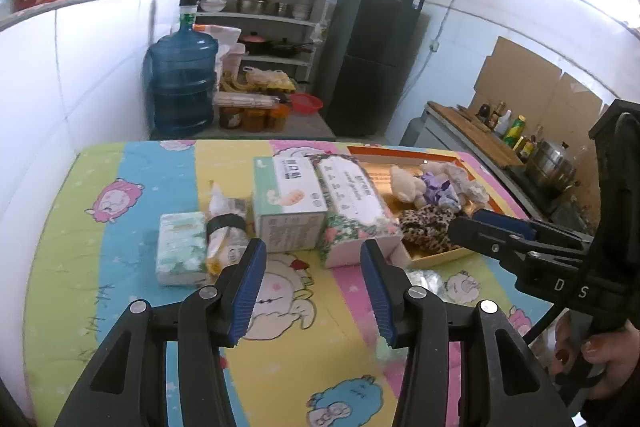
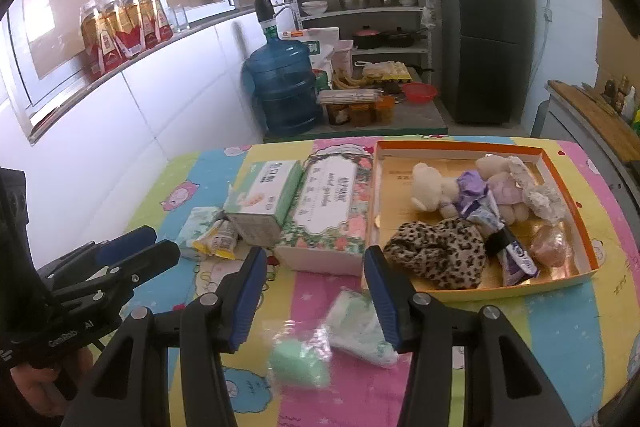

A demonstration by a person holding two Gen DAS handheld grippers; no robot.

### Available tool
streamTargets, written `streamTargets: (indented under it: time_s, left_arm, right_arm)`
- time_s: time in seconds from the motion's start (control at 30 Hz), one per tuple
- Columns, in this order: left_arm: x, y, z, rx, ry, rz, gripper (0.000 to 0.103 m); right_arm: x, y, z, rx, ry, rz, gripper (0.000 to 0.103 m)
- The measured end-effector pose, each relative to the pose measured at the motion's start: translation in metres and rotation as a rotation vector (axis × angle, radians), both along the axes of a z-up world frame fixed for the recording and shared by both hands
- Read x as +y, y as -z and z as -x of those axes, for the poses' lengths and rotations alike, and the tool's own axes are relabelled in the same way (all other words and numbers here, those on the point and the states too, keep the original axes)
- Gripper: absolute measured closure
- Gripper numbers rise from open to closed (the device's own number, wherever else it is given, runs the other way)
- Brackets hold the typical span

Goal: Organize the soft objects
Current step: 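Withdraw both tools from the box back toward the pile, then lower the left tool onto the white tissue pack and close it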

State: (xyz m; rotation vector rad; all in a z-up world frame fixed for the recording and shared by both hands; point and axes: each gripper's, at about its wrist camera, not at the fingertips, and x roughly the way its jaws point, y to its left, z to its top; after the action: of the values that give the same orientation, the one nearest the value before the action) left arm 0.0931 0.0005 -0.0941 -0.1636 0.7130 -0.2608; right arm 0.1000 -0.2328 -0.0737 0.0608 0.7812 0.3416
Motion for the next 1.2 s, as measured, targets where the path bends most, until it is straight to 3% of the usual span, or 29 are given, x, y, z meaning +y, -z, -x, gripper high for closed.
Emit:
streamTargets:
  time_s: [0.67, 0.93, 1.2]
  left_arm:
    - [0.079, 0.031, 0.000, 0.051, -0.134, 0.001, 0.053]
    - [0.092, 0.055, -0.028, 0.085, -0.138, -0.051, 0.053]
    - [0.088, 0.072, -0.068, 0.110, -0.121, -0.051, 0.053]
  right_arm:
    - [0.065, 0.028, -0.005, 0.084, -0.099, -0.014, 0.052]
    - [0.095, 0.038, -0.008, 0.117, -0.151, -0.013, 0.052]
    - [0.092, 0.043, -0.008, 0.135, -0.127, -0.016, 0.052]
